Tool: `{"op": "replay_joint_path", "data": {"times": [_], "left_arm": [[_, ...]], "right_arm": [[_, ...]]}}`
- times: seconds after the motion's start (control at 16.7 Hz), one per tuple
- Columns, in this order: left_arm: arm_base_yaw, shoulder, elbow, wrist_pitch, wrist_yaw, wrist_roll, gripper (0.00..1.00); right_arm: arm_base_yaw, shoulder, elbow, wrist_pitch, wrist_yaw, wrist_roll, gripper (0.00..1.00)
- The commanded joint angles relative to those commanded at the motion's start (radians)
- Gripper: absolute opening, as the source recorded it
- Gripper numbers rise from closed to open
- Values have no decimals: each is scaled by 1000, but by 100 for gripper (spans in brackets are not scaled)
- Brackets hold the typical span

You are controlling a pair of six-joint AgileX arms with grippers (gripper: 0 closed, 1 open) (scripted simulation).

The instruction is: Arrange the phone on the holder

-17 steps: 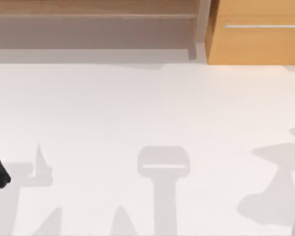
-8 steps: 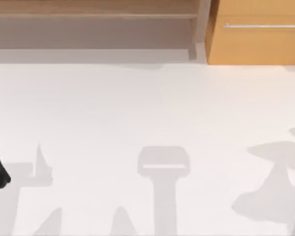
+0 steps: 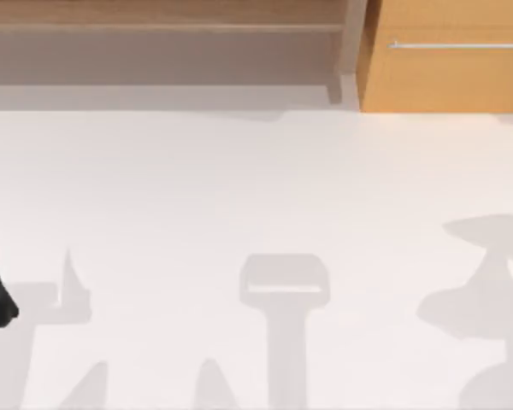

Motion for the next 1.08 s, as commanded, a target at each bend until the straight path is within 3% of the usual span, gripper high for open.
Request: {"op": "replay_joint_path", "data": {"times": [0.3, 1.08], "left_arm": [[0, 0, 0, 0, 0, 0, 100], [0, 0, 0, 0, 0, 0, 100]], "right_arm": [[3, 15, 2, 15, -4, 9, 0], [3, 15, 2, 15, -4, 9, 98]]}}
